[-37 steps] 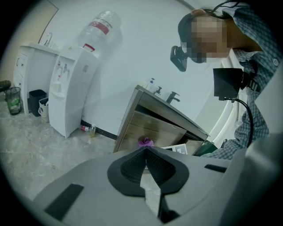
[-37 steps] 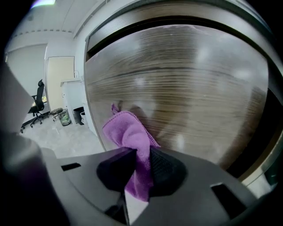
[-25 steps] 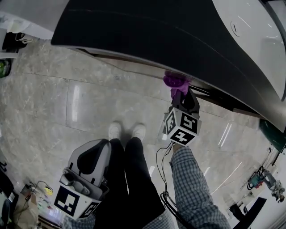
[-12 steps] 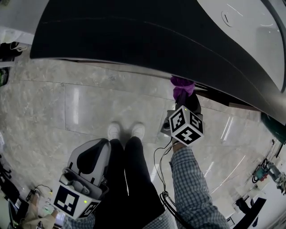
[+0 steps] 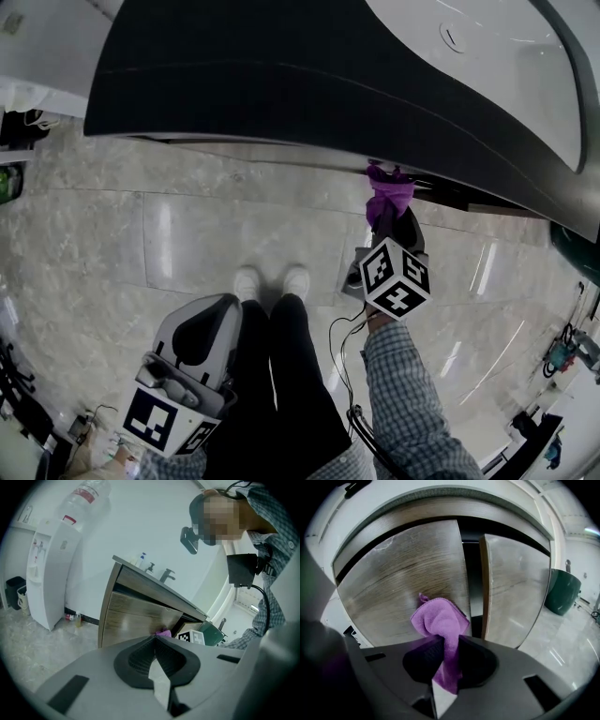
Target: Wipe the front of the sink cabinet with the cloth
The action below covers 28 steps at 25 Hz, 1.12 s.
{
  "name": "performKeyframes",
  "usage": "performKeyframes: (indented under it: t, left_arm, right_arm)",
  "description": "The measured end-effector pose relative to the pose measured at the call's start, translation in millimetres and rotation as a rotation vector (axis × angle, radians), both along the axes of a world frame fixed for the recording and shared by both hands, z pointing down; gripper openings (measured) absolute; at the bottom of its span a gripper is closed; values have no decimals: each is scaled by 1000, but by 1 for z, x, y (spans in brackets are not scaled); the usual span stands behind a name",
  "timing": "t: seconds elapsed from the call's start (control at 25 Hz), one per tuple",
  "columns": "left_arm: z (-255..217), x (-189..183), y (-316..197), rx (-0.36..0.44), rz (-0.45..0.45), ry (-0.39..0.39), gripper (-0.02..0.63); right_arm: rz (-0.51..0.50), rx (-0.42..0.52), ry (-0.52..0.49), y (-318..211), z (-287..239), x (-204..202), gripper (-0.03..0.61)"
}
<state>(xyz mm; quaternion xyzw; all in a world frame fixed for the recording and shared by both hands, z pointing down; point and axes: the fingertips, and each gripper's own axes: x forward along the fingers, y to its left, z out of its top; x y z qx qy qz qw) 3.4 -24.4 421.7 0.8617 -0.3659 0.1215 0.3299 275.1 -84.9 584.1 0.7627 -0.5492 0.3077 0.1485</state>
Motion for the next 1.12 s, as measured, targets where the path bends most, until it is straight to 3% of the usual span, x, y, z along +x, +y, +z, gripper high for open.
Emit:
performKeyframes:
  t: [0.24,0.6,0.84,1.12]
  left_arm:
    - [-43,2,3,48,38,9,11]
    - [-159,-1,-6,171,56,21,12]
    - [-231,-15,-4,254,79,19,11]
    - [-277,-39,24,305,146,4,12]
  right_arm:
    - [-85,35,22,17,-59,-24,75]
    - [-249,150,71,26,-215,-50,76]
    - [-265,250,100,37,-321,-66,77]
    - [-290,325,78,75,-396,-107,75]
